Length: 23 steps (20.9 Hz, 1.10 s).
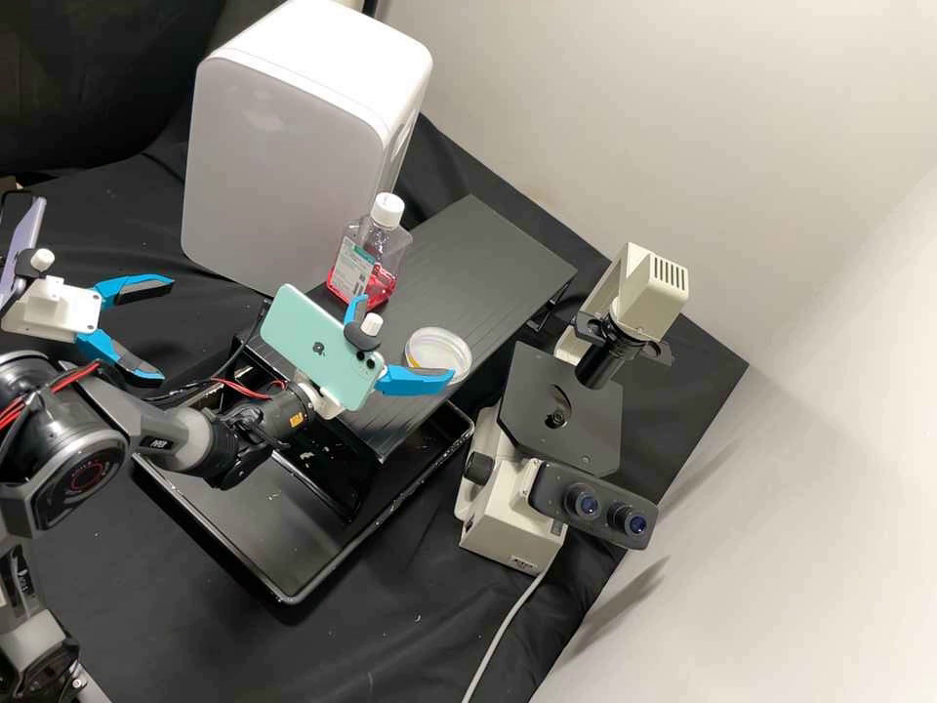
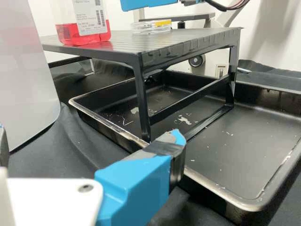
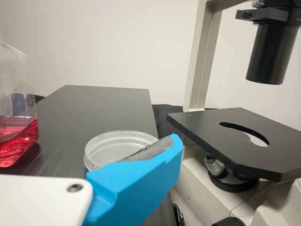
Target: Remove the lid from the petri dish
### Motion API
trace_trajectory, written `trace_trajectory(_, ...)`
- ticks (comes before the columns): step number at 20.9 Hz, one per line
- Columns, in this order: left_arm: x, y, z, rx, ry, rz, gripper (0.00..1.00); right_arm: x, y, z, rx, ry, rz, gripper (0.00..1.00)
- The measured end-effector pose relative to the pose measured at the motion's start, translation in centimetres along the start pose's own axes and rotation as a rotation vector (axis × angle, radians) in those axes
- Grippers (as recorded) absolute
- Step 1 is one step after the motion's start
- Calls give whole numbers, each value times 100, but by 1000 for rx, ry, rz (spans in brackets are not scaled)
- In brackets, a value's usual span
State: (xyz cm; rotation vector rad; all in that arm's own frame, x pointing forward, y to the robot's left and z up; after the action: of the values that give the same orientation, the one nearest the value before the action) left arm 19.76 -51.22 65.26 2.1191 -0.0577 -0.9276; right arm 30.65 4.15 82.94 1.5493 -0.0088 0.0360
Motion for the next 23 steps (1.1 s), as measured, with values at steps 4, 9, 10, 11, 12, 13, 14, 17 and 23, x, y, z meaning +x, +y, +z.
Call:
trace_trajectory(4, 0, 0, 0, -2, 0, 0, 100, 0, 0, 0, 0, 0, 0, 100)
trace_trajectory(9, 1, -2, 0, -15, 0, -1, 100, 0, 2, 2, 0, -1, 1, 100)
trace_trajectory(10, 1, -2, 0, -15, 0, -1, 100, 0, 10, 1, 0, 3, 7, 100)
trace_trajectory(11, 1, -2, 0, -15, 0, -1, 100, -4, 15, 5, -2, 6, 11, 100)
trace_trajectory(12, 0, -2, 1, -16, -2, -1, 100, -16, 16, 10, -3, 17, 12, 100)
trace_trajectory(13, 0, -2, 1, -22, -2, -1, 100, -36, 13, 31, -1, 14, 15, 100)
trace_trajectory(14, 1, -6, 1, -25, -1, -3, 100, -50, -3, 46, 4, 15, 16, 100)
trace_trajectory(17, 1, -6, 1, -26, -1, -3, 100, -78, -69, 124, 12, 12, 7, 100)
trace_trajectory(23, 2, -8, 0, -26, -1, -3, 100, -118, -216, 265, 15, -25, -31, 100)
